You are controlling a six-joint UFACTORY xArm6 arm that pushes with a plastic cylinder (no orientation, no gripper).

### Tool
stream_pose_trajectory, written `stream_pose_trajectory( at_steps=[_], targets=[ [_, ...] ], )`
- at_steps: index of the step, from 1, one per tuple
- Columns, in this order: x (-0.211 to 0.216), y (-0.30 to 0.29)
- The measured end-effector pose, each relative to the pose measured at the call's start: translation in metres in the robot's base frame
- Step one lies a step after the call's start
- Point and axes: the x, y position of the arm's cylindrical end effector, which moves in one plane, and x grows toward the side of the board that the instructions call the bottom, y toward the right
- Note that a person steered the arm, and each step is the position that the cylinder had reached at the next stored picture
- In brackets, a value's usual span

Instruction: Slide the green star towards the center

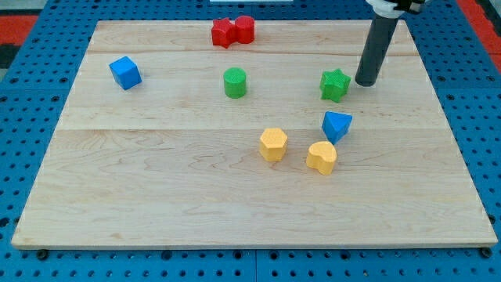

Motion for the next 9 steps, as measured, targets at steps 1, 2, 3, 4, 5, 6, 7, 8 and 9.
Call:
stream_pose_trajectory(
  at_steps=[1,2,3,4,5,6,7,8,9],
  targets=[
    [-0.008,-0.024],
    [-0.008,-0.047],
    [-0.008,-0.041],
    [0.003,-0.022],
    [0.023,-0.024],
    [0.023,-0.070],
    [0.005,-0.137],
    [-0.004,-0.156],
    [0.000,-0.123]
  ],
)
